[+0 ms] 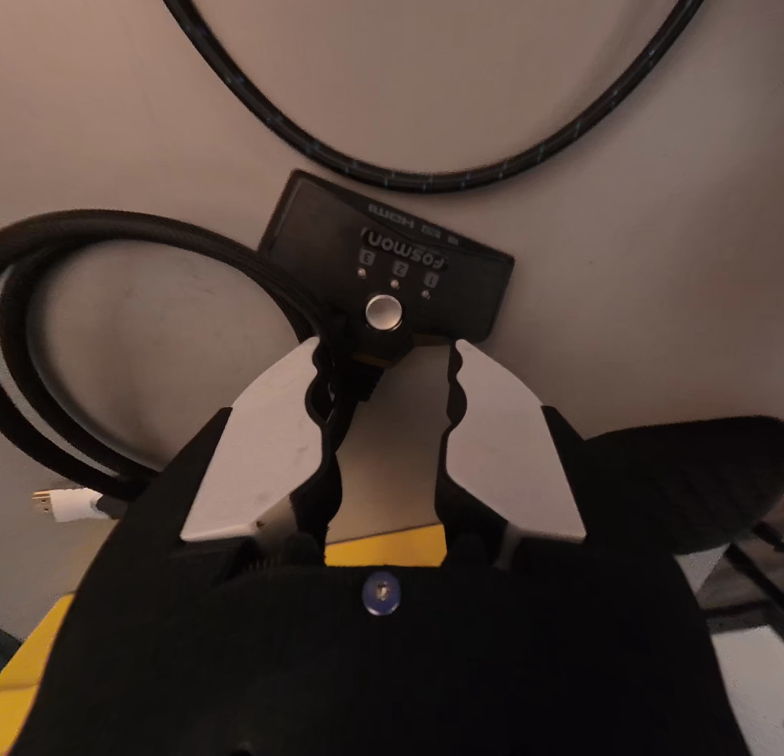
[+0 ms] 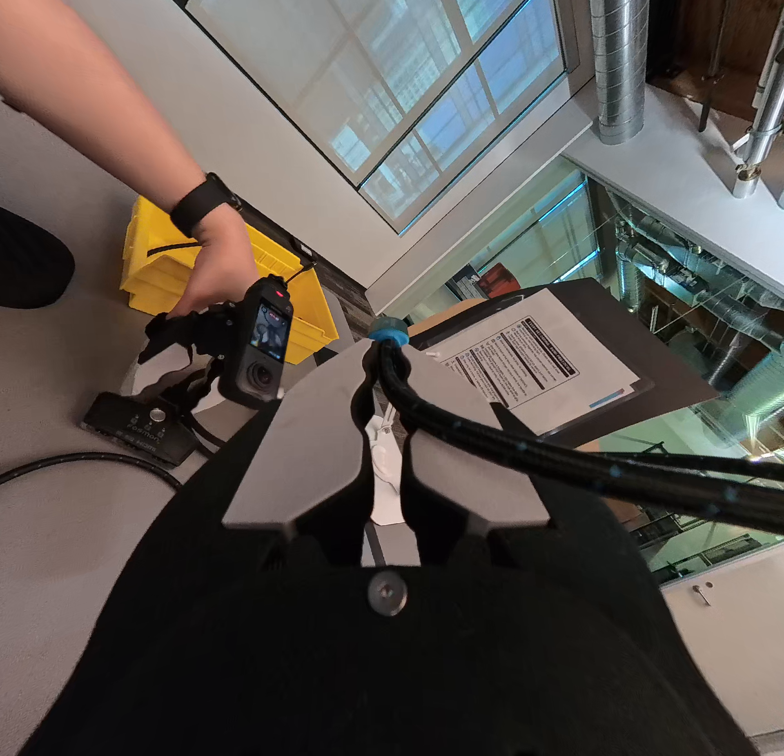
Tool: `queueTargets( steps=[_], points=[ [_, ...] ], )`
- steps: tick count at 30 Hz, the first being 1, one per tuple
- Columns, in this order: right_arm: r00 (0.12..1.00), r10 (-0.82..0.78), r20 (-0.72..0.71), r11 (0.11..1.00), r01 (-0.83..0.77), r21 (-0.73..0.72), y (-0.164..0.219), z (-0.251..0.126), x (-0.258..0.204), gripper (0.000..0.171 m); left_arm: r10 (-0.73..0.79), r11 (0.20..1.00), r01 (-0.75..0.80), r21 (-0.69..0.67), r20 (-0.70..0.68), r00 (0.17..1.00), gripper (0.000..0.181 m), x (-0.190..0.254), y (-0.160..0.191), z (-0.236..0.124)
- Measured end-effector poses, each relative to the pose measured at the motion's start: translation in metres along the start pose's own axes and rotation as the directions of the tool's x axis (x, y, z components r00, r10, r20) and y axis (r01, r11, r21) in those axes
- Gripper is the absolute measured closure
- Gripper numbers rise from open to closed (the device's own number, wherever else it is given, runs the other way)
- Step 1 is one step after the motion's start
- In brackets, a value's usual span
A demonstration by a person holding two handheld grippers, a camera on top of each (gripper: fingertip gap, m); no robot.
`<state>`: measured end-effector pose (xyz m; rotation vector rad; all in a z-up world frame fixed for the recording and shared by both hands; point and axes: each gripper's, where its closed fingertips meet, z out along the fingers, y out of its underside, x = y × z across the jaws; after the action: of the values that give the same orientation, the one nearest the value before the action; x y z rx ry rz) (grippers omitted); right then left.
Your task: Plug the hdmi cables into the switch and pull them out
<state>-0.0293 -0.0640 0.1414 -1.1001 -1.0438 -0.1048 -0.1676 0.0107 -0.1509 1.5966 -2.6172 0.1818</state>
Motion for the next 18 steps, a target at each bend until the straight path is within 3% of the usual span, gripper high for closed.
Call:
queueTargets(
  steps=[1, 2, 5, 9, 13, 18],
  points=[
    [1.000, 0.002, 0.002, 1.000, -0.002, -0.001, 0.001, 0.001, 0.000, 0.164, 0.028, 0.998, -0.027, -0.048, 0.014, 1.000, 0.131, -0.001, 0.007, 0.004],
    [1.000, 0.001, 0.002, 1.000, -0.001, -0.003, 0.002, 0.001, 0.000, 0.164, 0.069, 0.993, -0.062, -0.101, 0.063, 0.996, 0.146, -0.007, 0.015, 0.009],
    [1.000, -0.001, 0.009, 1.000, 0.001, -0.012, 0.004, 0.003, -0.002, 0.164, 0.195, 0.972, -0.171, -0.164, 0.144, 0.970, 0.146, -0.013, 0.014, 0.009],
    [1.000, -0.003, 0.014, 1.000, 0.003, -0.021, 0.005, 0.005, -0.003, 0.164, 0.139, 0.975, -0.117, -0.191, 0.110, 0.984, 0.138, -0.010, 0.013, 0.010],
    [1.000, -0.008, 0.026, 0.999, 0.009, -0.032, 0.006, 0.008, -0.008, 0.164, 0.190, 0.962, -0.163, -0.218, 0.113, 0.975, 0.143, -0.012, 0.012, 0.010],
    [0.999, -0.015, 0.030, 0.999, 0.016, -0.043, 0.007, 0.008, -0.008, 0.164, 0.117, 0.975, -0.090, -0.202, 0.124, 0.985, 0.146, -0.011, 0.012, 0.009]
  ],
)
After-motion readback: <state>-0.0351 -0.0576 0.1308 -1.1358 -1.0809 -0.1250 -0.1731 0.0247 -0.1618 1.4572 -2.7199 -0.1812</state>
